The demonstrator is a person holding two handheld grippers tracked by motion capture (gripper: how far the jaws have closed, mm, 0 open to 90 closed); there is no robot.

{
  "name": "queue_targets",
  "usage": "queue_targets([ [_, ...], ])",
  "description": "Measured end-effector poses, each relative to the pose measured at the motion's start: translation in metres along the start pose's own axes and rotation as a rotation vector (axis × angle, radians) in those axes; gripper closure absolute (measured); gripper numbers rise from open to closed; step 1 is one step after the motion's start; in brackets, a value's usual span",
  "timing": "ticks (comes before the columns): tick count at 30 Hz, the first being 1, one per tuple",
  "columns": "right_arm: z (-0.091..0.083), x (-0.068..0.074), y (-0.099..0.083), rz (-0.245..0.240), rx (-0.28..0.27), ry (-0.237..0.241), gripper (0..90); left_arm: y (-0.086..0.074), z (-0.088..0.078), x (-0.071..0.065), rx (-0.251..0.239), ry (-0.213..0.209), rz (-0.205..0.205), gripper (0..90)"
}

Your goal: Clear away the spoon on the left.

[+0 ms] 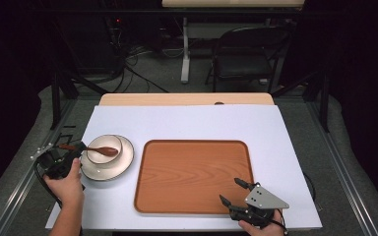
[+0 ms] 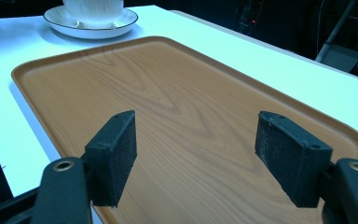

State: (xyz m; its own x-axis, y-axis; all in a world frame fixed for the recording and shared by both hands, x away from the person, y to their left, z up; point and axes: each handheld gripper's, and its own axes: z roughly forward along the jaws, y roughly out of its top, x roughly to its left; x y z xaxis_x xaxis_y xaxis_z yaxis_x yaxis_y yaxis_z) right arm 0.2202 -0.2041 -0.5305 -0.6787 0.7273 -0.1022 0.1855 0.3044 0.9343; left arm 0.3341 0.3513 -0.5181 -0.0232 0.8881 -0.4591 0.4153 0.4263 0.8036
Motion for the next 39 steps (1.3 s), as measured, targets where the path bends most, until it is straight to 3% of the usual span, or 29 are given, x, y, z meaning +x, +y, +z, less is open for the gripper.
queue_targets([
  [6, 0.000, 0.000, 0.000, 0.000, 0.000, 0.001, 29.1, 0.006, -0.004, -0.008, -0.005, -0.015, 0.039, 76.9],
  [19, 0.000, 0.000, 0.000, -0.002, 0.000, 0.001, 29.1, 0.015, -0.007, -0.019, -0.001, -0.054, 0.059, 83.5],
  [32, 0.000, 0.000, 0.000, -0.004, 0.001, 0.003, 29.1, 0.028, -0.018, -0.032, -0.006, -0.022, 0.158, 83.9],
  [39, 0.000, 0.000, 0.000, -0.005, 0.001, 0.003, 29.1, 0.040, -0.032, -0.048, -0.019, -0.013, 0.251, 83.9],
])
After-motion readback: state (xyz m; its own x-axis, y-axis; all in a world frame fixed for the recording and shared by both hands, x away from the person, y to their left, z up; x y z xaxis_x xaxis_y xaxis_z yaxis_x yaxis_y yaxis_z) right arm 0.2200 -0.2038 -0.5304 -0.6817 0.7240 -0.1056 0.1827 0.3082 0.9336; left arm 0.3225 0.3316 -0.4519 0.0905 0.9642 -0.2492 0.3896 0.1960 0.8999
